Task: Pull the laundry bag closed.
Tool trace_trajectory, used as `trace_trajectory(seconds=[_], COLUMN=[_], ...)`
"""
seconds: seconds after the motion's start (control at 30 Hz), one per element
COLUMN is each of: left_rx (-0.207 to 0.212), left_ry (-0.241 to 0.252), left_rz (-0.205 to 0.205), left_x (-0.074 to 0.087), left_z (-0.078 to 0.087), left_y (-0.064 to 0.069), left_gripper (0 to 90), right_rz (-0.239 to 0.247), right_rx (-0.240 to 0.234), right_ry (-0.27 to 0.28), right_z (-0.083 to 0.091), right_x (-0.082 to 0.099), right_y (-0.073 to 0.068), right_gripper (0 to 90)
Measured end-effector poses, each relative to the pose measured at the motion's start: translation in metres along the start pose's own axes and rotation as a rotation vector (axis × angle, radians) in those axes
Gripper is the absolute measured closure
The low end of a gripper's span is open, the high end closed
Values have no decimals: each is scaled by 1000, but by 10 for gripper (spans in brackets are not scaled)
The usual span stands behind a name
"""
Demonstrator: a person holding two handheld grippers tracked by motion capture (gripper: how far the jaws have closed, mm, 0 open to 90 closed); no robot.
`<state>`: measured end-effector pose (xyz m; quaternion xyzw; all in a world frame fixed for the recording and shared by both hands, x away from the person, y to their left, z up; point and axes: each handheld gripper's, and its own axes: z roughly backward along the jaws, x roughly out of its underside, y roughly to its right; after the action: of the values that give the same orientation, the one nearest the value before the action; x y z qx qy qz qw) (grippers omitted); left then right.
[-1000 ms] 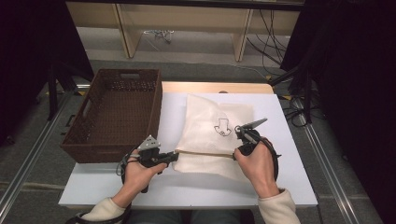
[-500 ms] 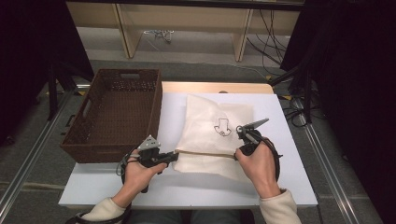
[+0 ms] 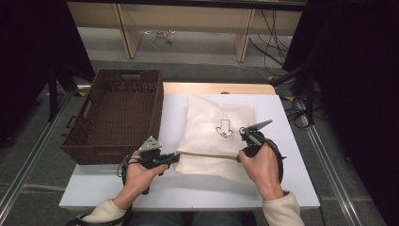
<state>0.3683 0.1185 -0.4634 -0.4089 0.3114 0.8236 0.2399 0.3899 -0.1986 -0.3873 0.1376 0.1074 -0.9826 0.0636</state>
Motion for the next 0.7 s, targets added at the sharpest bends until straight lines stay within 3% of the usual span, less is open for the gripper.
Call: trace_trajectory(seconds=[0.1, 0.27, 0.3, 0.7], left_rx=[1, -1, -1, 0], left_ry=[1, 1, 1, 1], left_rz=[2, 2, 2, 6], left_x=[0, 0, 0, 0], left_z=[0, 0, 0, 0], left_y=[0, 0, 0, 0], left_gripper=[851, 851, 851, 851], right_rz=[26, 23, -12, 1], right_rx=[10, 15, 13, 16], right_ry=[13, 12, 4, 8], right_z=[0, 0, 1, 1], right_x=[0, 1, 1, 1], right_y=[2, 3, 1, 5], right_gripper=[876, 876, 876, 876])
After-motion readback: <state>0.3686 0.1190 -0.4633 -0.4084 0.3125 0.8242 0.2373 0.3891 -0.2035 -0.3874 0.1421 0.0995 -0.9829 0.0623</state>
